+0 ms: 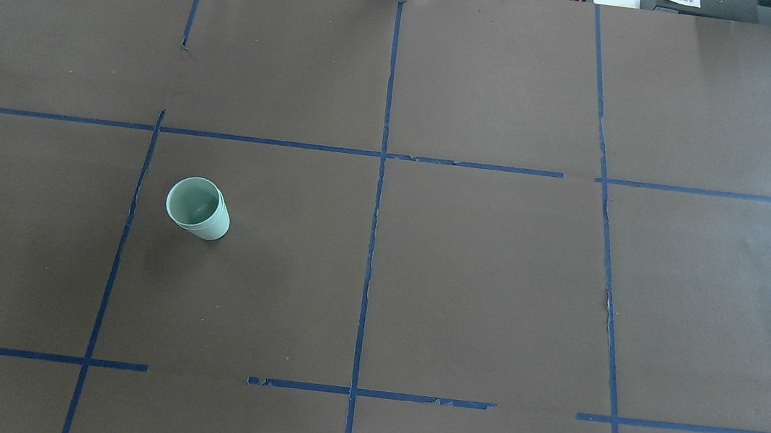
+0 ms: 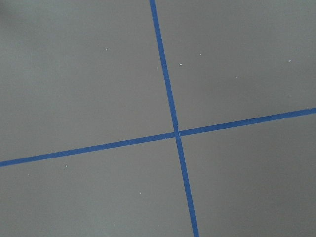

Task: Stack cups

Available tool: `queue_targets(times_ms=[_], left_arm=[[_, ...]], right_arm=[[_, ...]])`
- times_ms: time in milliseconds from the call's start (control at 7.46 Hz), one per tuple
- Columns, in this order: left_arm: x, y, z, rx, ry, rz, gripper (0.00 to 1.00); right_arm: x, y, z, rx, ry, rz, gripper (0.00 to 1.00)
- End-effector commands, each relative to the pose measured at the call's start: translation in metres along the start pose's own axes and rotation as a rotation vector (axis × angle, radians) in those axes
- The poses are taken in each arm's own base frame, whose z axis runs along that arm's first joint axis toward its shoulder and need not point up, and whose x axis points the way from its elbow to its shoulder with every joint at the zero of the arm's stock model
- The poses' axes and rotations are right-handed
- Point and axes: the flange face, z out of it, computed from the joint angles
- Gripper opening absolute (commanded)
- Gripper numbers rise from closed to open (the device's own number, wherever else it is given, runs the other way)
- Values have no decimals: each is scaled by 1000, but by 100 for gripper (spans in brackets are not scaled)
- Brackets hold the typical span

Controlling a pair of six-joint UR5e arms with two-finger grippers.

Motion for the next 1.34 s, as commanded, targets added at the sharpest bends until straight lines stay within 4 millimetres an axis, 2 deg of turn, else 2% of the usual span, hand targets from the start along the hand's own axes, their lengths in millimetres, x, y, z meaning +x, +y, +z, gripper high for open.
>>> queue_targets(times_ms=[0,268,402,670,1206], left_arm=[[-17,7,20,-35,37,-34,100],[-37,9,44,-51,43,-54,100],[-44,19,59,-52,81,-64,100],[-50,30,73,-43,108,-61,100],[-45,27,66,-36,103,-128,100]], right_arm=[[0,0,0,-1,0,1,100],[0,0,0,0,0,0,100],[0,0,0,0,0,0,100],[0,0,0,-1,0,1,100],[0,0,0,-1,0,1,100]])
